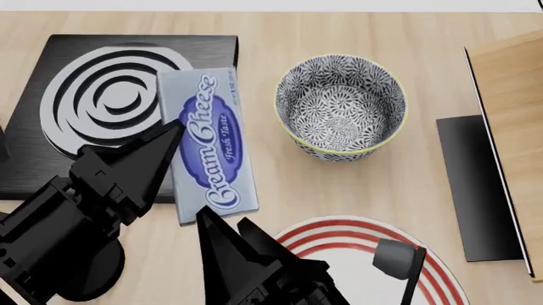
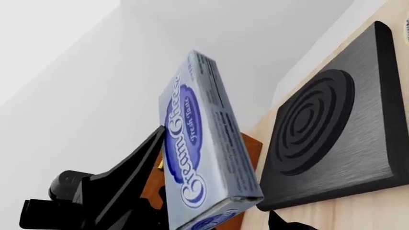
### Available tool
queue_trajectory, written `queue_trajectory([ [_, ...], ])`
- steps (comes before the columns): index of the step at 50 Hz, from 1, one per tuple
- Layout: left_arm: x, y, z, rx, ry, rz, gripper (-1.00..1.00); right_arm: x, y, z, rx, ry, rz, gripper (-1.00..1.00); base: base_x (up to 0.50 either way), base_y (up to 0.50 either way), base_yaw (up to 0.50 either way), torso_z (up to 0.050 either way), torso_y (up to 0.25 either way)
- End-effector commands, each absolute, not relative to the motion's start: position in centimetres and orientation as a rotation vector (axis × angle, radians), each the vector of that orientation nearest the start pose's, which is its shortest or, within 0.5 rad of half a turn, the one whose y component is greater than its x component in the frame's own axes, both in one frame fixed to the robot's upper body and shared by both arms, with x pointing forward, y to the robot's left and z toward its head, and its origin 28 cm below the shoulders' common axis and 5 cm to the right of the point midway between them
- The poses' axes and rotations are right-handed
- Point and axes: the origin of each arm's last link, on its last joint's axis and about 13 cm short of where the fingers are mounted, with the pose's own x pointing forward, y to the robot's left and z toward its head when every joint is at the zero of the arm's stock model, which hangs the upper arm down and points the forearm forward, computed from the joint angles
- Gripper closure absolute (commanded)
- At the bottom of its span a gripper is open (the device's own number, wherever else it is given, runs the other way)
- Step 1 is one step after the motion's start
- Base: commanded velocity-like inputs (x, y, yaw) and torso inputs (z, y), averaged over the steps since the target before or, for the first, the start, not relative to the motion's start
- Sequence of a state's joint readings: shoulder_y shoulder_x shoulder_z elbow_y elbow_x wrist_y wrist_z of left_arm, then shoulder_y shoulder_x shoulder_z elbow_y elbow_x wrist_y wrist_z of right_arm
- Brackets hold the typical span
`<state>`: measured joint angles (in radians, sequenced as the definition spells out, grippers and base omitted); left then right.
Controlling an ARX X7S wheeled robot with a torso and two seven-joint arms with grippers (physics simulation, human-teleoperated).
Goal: Pick up the cream cheese and put it in the bowl.
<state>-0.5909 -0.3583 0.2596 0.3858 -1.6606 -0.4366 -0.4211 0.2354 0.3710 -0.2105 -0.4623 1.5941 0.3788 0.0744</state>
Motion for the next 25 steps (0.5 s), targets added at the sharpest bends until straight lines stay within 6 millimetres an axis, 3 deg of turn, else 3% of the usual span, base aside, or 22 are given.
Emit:
queue_trajectory([
  [1,24.4,17.7,21.9,-0.915,0.071,-0.710,1.00,20.9,-7.6,14.9,1.026,0.070,0.818,-1.00,0.00,0.00,0.00,0.000,0.000],
  [25,24.2,17.5,22.0,-0.904,0.070,-0.715,1.00,22.2,-7.4,14.5,1.070,0.081,0.809,-1.00,0.00,0.00,0.00,0.000,0.000],
])
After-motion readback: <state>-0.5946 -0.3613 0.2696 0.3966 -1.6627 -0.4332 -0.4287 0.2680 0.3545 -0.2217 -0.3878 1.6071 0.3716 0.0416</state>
